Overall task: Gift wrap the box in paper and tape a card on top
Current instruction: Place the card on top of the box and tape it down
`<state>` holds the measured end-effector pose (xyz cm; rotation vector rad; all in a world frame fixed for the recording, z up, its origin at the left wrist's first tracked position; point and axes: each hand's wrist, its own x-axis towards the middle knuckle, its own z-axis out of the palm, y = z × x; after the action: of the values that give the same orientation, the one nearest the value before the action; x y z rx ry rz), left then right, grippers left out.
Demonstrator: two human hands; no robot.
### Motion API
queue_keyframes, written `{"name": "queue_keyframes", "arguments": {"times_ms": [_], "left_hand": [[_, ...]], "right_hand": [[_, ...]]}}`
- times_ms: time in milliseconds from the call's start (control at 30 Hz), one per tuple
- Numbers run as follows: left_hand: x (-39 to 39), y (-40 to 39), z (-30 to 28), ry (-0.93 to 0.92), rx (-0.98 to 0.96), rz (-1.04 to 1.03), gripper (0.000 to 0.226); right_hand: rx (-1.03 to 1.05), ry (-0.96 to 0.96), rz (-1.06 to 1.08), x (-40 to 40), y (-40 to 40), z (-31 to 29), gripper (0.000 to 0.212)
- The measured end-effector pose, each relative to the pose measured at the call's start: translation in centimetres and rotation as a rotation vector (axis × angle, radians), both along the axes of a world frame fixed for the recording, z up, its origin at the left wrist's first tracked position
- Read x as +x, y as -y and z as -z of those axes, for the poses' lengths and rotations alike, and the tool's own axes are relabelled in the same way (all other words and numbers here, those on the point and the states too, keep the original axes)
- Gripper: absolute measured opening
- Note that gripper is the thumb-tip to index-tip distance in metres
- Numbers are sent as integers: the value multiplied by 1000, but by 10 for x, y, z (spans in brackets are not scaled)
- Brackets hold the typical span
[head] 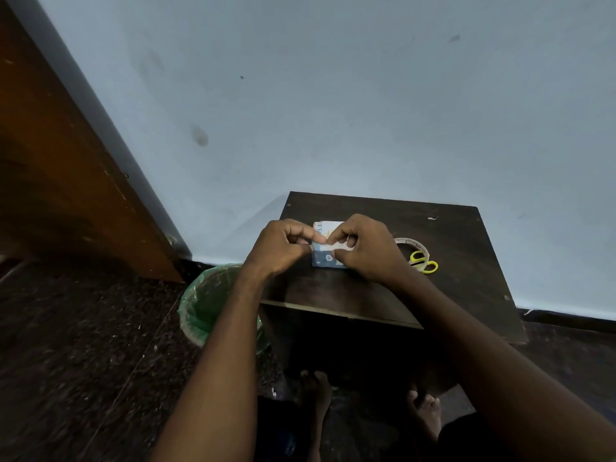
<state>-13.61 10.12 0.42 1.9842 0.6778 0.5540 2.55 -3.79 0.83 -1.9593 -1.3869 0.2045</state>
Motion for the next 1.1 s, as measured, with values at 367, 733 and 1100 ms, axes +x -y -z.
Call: {"name": "queue_keyframes", "arguments": {"times_ms": [367, 733, 1100], "left_hand": [[2, -1, 3, 13, 41, 1, 49], [3, 3, 2, -11, 140, -10, 45], [2, 5, 9, 31, 279, -9, 41]], "right_hand": [[-15, -62, 27, -7, -3, -1, 17], [18, -46, 85, -12, -8, 6, 24], [85, 30, 167, -20, -11, 14, 19]]}}
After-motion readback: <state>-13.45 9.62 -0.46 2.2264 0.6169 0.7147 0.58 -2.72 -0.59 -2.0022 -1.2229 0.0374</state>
